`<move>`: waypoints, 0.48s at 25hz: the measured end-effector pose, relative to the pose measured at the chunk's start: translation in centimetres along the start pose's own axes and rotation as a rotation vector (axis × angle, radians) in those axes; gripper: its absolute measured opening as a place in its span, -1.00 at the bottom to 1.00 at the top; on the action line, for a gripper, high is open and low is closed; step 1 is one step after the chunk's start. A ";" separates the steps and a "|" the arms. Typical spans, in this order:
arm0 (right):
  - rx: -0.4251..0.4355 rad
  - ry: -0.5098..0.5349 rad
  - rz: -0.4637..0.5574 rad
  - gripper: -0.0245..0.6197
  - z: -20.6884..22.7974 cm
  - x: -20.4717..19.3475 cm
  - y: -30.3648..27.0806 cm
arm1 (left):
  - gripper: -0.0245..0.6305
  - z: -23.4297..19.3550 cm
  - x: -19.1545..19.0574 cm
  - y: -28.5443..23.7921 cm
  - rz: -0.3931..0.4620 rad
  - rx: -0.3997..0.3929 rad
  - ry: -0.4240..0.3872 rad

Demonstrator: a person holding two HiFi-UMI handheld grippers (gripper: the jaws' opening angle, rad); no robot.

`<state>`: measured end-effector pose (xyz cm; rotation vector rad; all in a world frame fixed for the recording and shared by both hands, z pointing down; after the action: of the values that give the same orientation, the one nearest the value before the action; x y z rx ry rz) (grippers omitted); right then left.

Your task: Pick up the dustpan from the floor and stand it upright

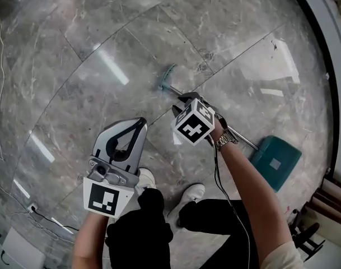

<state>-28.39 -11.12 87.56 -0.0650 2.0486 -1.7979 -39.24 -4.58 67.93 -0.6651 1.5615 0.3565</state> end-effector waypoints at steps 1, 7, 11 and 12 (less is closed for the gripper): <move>0.002 0.019 -0.016 -0.61 0.6 -0.3 -1.8 | -0.89 -0.3 -1.6 -0.5 0.006 -0.001 -0.007; 0.045 0.094 -0.091 -0.61 3.3 -0.8 -8.9 | -0.89 -1.4 -7.9 -2.9 0.074 -0.015 -0.062; 0.077 0.087 -0.114 -0.61 3.1 -0.3 -10.9 | -0.89 -1.8 -9.9 -2.7 0.069 -0.010 -0.074; 0.116 0.069 -0.124 -0.61 2.7 -0.1 -10.9 | -0.89 -1.9 -10.1 -2.5 0.069 -0.008 -0.077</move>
<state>-29.88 -15.45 97.83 -0.0994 2.0228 -2.0171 -39.31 -5.68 78.41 -0.5978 1.5128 0.4352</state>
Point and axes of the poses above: the fingertips, and each gripper's own axes: y backward along the fingers, z to its right, x out of its top, the point moved 4 cm from there along y, backward along the fingers, and after that the axes turned 12 degrees about -x, right-handed, at the moved point
